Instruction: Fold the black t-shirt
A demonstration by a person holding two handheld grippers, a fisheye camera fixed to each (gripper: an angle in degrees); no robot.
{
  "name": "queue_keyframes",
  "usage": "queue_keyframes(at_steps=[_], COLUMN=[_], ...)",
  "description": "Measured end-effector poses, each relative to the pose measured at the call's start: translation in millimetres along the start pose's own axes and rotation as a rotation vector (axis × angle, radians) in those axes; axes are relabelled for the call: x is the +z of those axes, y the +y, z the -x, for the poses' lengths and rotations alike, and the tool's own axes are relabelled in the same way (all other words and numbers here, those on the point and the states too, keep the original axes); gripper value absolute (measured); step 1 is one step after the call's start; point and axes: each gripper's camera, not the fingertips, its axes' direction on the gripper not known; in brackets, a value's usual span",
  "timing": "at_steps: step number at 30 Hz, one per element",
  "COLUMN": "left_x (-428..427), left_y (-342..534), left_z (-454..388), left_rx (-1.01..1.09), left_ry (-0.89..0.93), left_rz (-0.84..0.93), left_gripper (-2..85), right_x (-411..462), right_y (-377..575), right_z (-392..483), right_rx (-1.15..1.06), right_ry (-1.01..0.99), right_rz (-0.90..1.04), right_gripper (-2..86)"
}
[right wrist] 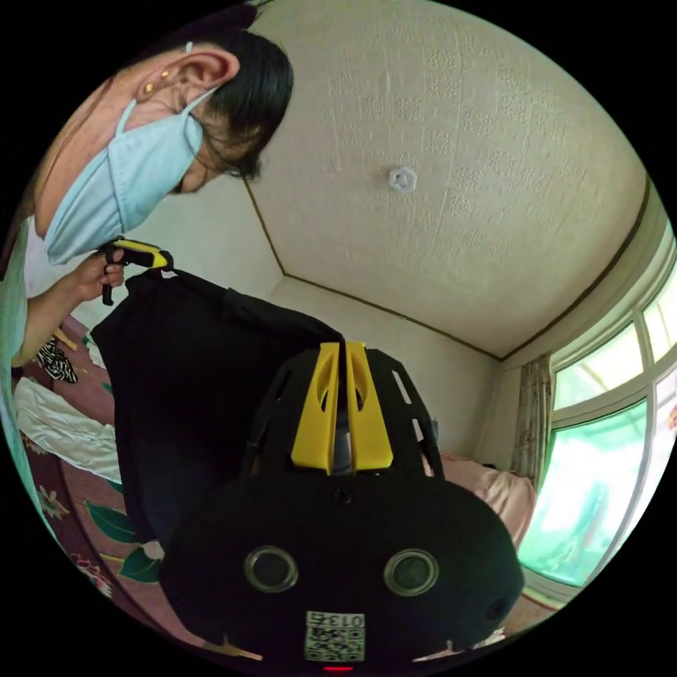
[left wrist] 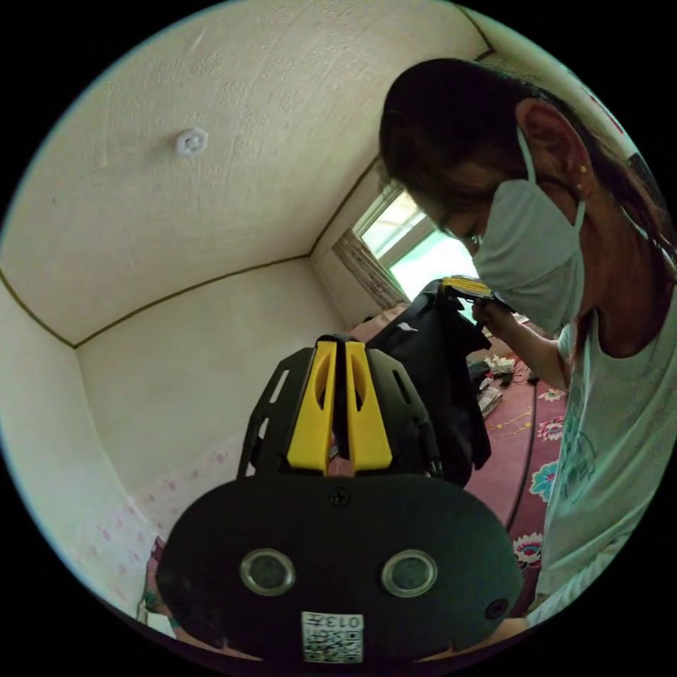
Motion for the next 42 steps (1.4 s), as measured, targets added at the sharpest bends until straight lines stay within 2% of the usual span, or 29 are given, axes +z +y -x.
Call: queue_keyframes(at_steps=[5, 9, 12, 18, 20, 22, 24, 25, 26, 28, 31, 33, 37, 42], left_x=[47, 104, 184, 401, 474, 523, 563, 579, 582, 566, 526, 497, 426, 364], left_y=[-12, 8, 59, 279, 374, 441, 509, 556, 595, 634, 684, 705, 743, 753], left_z=[-21, -12, 9, 56, 57, 57, 55, 57, 59, 63, 58, 42, -7, -52], left_rx=[0.014, -0.041, -0.152, -0.485, -0.544, -0.575, -0.614, -0.707, -0.800, -0.889, -0.982, -1.007, -1.044, -1.136], left_ry=[0.089, 0.136, 0.199, 0.301, 0.273, 0.221, 0.185, 0.177, 0.165, 0.102, 0.085, 0.112, 0.144, 0.155], left_rz=[-0.009, 0.063, 0.205, 0.622, 0.723, 0.808, 0.945, 1.062, 1.142, 1.144, 1.186, 1.204, 1.357, 1.412], left_gripper=[0.7, 0.8, 0.9, 1.5, 2.1, 3.0, 5.2, 6.4, 7.3, 8.3, 11.2, 12.2, 12.9, 13.3], right_x=[-56, -48, -2, 139, 193, 229, 264, 283, 296, 297, 270, 238, 130, 16], right_y=[3, 26, 71, 264, 362, 432, 499, 541, 580, 619, 655, 671, 701, 713], right_z=[-41, -55, -63, -33, -1, 25, 48, 58, 62, 62, 61, 58, 65, 88], right_rx=[-0.075, -0.078, -0.044, 0.045, 0.098, 0.146, 0.220, 0.306, 0.419, 0.553, 0.544, 0.537, 0.544, 0.655], right_ry=[0.105, 0.099, -0.012, -0.350, -0.428, -0.449, -0.483, -0.514, -0.527, -0.552, -0.559, -0.555, -0.516, -0.414], right_rz=[0.010, 0.063, 0.254, 0.702, 0.883, 0.970, 1.095, 1.200, 1.323, 1.384, 1.393, 1.406, 1.536, 1.684], right_gripper=[0.8, 0.8, 0.8, 1.3, 1.7, 2.4, 3.8, 5.5, 6.6, 7.1, 6.6, 6.3, 8.3, 8.9])
